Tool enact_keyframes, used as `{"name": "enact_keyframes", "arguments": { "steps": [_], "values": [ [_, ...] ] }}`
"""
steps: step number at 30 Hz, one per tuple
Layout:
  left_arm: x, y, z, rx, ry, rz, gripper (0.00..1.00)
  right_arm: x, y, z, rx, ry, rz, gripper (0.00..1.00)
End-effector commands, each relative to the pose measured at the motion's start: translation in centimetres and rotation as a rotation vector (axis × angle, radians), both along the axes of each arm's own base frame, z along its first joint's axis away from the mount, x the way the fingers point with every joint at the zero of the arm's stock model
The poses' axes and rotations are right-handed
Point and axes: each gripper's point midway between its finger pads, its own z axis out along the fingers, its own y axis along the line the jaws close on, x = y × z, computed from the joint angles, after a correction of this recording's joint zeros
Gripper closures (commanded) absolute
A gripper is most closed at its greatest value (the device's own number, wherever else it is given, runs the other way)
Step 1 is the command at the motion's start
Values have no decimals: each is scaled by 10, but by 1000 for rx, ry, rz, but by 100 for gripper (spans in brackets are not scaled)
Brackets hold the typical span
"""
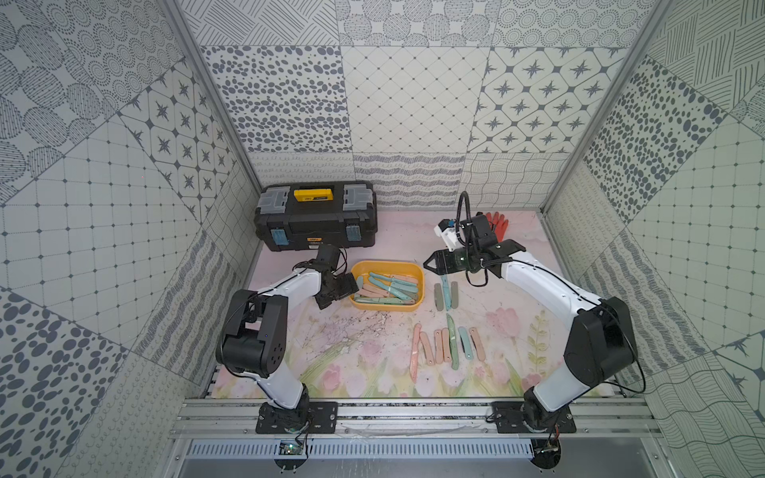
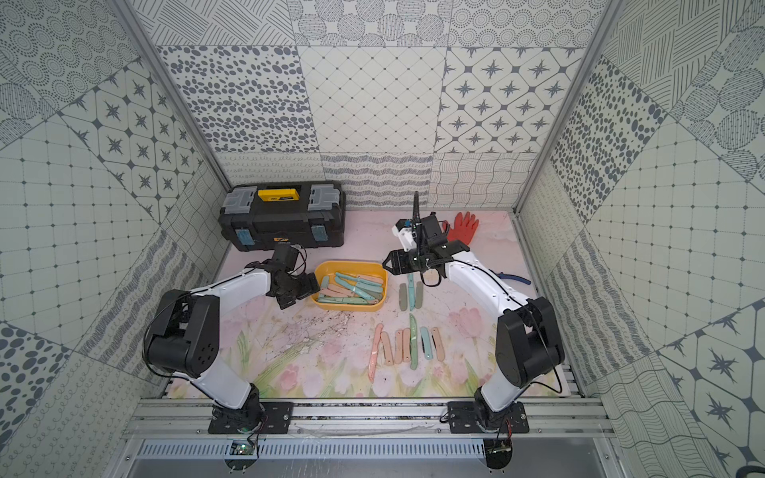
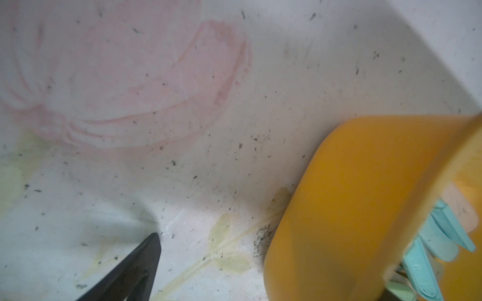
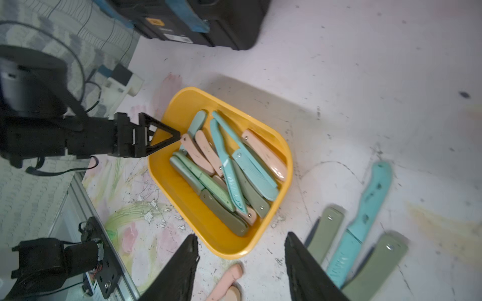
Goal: Take the fruit knife out of the storage box
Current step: Place the fruit knife at the center of the board, then pick up the fruit knife from the storage box.
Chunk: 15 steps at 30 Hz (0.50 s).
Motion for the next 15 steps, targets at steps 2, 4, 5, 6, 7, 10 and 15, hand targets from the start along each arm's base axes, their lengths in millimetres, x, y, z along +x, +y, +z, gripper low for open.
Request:
{"name": "enact_keyframes", "arguments": {
  "steps": [2,4,5,6,7,10,15],
  "values": [
    [1,0,2,-2,2,-3,9,16,25,-11,-88,-54,96,44],
    [2,0,3,-1,-1,-3,9,17,39,-21,-111,-28,146,45],
    [2,1,3,2,-2,-3,8,16,46,-26,-120,-13,172,46],
    [2,1,3,3,-1,-4,9,16,51,-31,-133,2,193,46],
    [2,1,3,2,1,-3,9,16,57,-35,-150,6,213,47],
    [2,1,3,2,1,-3,9,19,67,-49,-223,1,240,47],
    [2,0,3,0,1,-4,9,34,71,-73,-343,6,225,48]
  ]
}}
